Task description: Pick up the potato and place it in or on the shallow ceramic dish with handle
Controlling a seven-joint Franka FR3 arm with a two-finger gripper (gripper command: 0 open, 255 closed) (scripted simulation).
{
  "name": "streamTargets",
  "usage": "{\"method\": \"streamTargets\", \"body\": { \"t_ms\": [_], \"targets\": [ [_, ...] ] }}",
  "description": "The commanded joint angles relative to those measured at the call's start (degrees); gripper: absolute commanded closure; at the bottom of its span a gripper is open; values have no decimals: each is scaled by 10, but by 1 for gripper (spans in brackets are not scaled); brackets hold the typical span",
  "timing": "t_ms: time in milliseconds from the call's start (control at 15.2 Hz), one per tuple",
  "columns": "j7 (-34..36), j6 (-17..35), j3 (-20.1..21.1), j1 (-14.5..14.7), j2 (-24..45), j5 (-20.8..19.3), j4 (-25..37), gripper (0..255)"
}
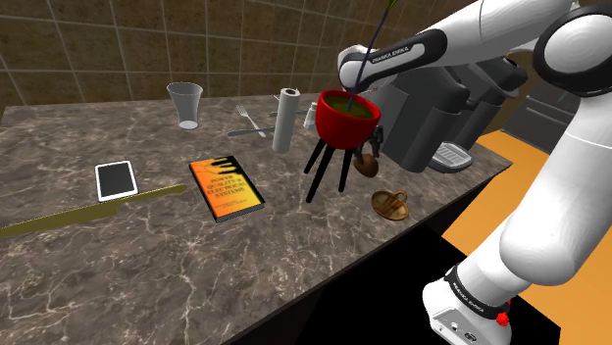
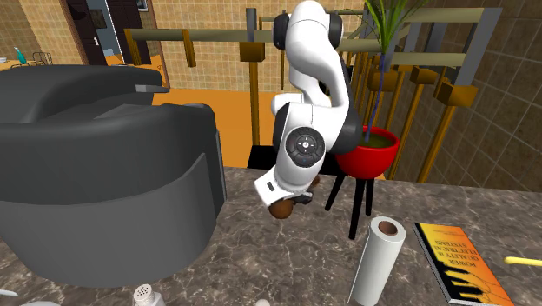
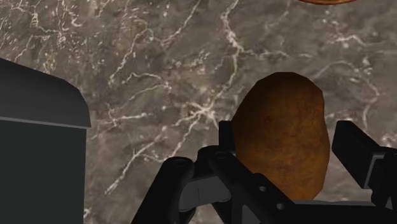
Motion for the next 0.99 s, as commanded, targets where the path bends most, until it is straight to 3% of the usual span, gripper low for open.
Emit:
{"method": "streamTargets", "body": {
  "t_ms": [0, 924],
  "targets": [
    [-1, -14, 0, 1, -5, -1, 6, 255],
    [-11, -113, 1, 3, -43, -3, 67, 255]
  ]
}}
